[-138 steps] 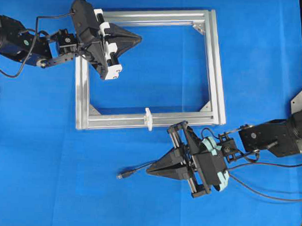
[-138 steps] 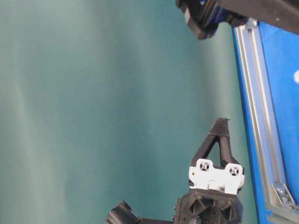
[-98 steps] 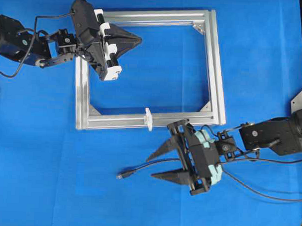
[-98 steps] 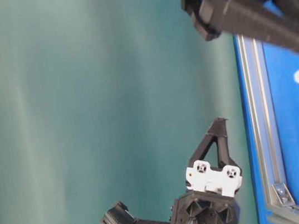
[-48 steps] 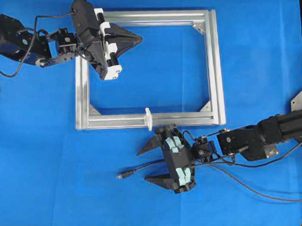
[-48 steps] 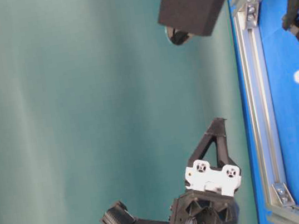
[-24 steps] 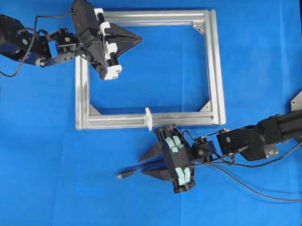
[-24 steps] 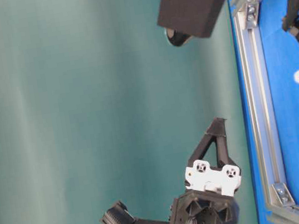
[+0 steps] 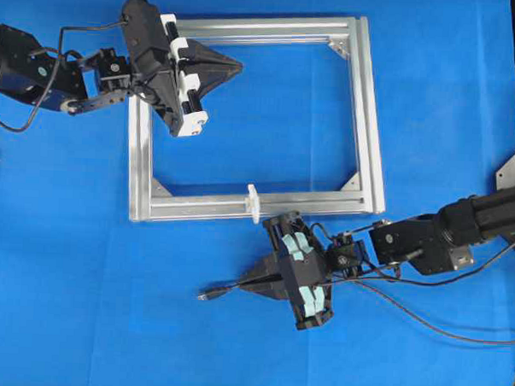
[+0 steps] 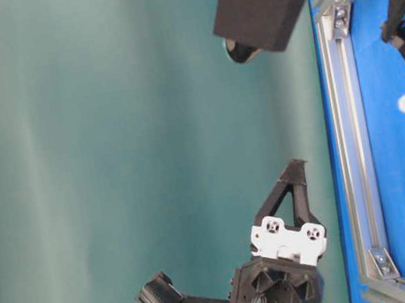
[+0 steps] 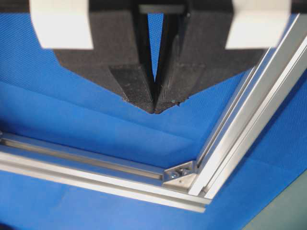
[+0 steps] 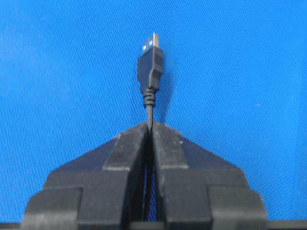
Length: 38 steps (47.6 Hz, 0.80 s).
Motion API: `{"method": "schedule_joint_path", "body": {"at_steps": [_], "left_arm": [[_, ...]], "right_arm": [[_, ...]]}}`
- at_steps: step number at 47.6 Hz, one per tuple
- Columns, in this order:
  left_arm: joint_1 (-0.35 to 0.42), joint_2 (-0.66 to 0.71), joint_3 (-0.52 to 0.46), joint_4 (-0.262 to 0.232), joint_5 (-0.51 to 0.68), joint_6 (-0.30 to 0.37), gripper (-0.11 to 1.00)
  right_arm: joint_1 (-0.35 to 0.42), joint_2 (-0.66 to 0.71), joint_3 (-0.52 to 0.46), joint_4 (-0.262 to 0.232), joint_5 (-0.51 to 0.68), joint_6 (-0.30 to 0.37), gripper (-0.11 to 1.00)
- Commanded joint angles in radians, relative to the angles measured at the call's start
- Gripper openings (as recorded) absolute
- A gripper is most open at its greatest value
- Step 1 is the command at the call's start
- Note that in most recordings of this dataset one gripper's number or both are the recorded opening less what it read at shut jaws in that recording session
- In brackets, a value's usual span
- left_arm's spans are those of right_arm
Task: Insert the wire through the string loop located in the center.
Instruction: 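Close the right gripper on the cable just behind the USB plug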
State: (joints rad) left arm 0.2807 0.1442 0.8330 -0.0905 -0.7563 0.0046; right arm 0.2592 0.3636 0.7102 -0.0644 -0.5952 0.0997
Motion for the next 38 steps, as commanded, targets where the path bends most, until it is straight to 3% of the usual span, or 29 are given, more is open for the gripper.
{"method": "schedule_joint_path", "body": {"at_steps": [1,10,26,38], "left_arm": [[0.002,-0.029,-0.006,0.003,-0.005,0.000,0.00],[0.002,-0.029,-0.006,0.003,0.002,0.000,0.00],[0.002,-0.029,-0.006,0.003,0.003,0.000,0.00],[0.002,-0.029,-0.005,0.003,0.005,0.000,0.00]], "right_arm": [[-0.002,-0.023,-0.014,0.002,-0.005,0.002,-0.02],[-0.002,-0.087,-0.003,0.002,0.034,0.002,-0.02],[-0.002,-0.256,-0.003,-0.005,0.225,-0.003,-0.02],[-0.002,-0.281,-0.008,-0.005,0.261,-0.003,-0.02]]}}
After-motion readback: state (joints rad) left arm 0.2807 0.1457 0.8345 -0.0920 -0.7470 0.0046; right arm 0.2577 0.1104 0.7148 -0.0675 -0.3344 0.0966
